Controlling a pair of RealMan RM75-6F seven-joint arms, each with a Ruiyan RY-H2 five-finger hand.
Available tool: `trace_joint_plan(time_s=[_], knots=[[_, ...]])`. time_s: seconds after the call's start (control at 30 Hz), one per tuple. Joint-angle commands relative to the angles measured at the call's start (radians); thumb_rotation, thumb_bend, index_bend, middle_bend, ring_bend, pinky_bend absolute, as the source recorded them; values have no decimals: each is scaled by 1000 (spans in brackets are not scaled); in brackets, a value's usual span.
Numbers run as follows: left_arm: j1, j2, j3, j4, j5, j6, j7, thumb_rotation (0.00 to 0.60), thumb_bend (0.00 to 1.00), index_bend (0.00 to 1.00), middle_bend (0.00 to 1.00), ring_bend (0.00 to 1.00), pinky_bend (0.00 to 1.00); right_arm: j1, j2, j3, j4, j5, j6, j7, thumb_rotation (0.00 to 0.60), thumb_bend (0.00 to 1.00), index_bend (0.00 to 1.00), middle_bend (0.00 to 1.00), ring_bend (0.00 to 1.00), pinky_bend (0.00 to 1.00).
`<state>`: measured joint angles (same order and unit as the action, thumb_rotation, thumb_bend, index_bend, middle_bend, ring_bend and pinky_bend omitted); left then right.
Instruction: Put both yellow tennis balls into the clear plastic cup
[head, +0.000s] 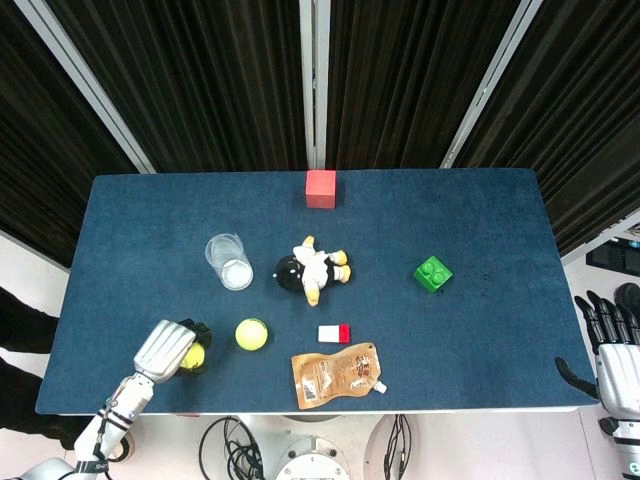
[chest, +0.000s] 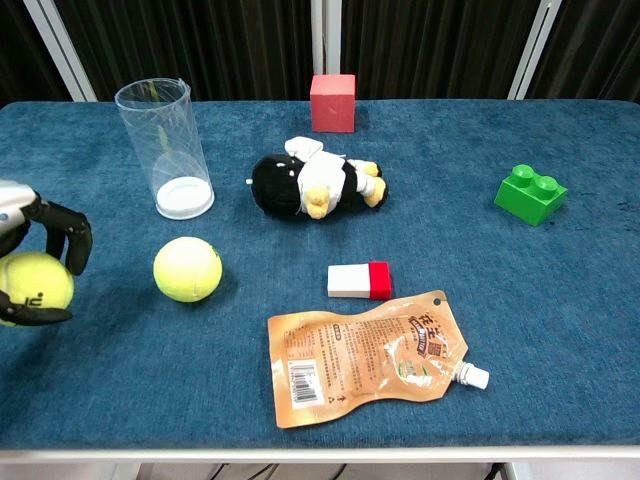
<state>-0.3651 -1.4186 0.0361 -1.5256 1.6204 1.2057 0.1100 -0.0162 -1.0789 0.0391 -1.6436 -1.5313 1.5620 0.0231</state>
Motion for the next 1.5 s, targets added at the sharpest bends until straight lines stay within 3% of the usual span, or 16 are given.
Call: trace_joint_plan(time_s=[0.03,0.23,0.37,0.5,0.6,0.9,1.5], knots=[[-8,78,-30,-103,27,52,17,600,209,551,547,553,789,-1,1,-1,-3,-5,2,-2,600,191,0,0,0,0],[-54,222,-136,-287,24,87,125,600,209,552,547,554,789,-1,1,-5,-12,-28,13,-10,600,191,0,0,0,0],[-122,283,-235,-383,-67,25,141,600,209,552,547,554,792,-4,3,-8,-22,-43,24,-17,600,191,0,0,0,0],[-217,276,-333,-369,-209,-72,97,600,210,553,548,554,792,-9,5,-12,-25,-59,39,-20,600,191,0,0,0,0],[-278,235,-370,-303,-289,-136,53,600,211,553,548,554,792,-13,5,-13,-22,-61,45,-13,600,191,0,0,0,0],[-369,85,-376,-103,-362,-182,3,600,211,552,548,554,792,-19,8,-11,-14,-58,52,4,600,191,0,0,0,0],[-409,-19,-349,84,-407,-203,-83,600,216,528,528,525,758,-21,13,-4,-8,-41,48,17,600,191,0,0,0,0]])
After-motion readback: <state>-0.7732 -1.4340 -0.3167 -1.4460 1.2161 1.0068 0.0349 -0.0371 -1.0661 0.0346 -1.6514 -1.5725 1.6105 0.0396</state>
